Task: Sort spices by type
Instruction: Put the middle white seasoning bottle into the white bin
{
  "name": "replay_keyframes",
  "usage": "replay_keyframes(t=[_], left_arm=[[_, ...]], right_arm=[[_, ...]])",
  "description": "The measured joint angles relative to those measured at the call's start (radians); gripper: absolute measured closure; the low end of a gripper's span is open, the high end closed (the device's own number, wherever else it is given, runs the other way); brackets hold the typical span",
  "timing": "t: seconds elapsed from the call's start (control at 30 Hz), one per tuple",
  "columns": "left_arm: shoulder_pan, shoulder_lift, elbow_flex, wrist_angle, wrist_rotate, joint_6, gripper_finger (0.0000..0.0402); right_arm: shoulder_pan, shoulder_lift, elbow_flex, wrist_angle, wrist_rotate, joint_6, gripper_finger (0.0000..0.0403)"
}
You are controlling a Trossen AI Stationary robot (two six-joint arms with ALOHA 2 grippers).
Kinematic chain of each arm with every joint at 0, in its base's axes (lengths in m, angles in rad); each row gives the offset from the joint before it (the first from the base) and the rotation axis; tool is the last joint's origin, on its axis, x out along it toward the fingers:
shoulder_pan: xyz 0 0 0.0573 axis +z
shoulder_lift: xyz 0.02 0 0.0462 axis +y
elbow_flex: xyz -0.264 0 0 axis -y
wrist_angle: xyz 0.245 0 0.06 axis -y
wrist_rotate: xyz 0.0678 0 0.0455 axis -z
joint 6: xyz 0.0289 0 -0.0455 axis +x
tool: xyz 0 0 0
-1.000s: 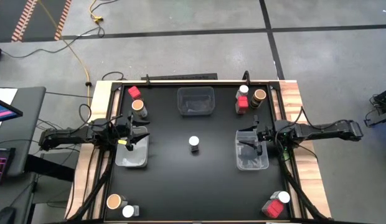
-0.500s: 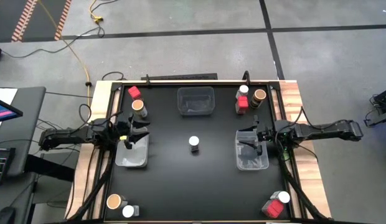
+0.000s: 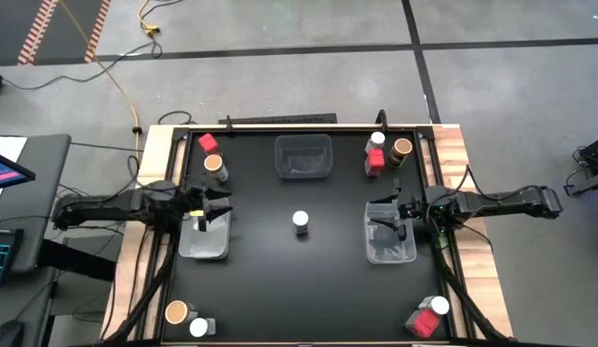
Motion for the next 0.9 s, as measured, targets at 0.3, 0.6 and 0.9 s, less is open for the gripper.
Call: replay_keyframes(t=[0.3, 0.6, 0.9], left_arm=[[-0.032, 0.357, 0.173, -0.031, 0.020, 0.084, 0.0139], [-0.166, 0.651, 0.332, 0.045, -0.037, 0.238, 0.0145], [-0.195, 0.826, 0.369, 0.205, -0.060, 0.147, 0.0146]], right_arm=[[0.000, 0.000, 0.000, 0.000, 0.000, 0.000, 0.0108], [0.000, 0.000, 0.000, 0.000, 0.000, 0.000, 0.0108], [0.000, 0.000, 0.000, 0.000, 0.000, 0.000, 0.0108]])
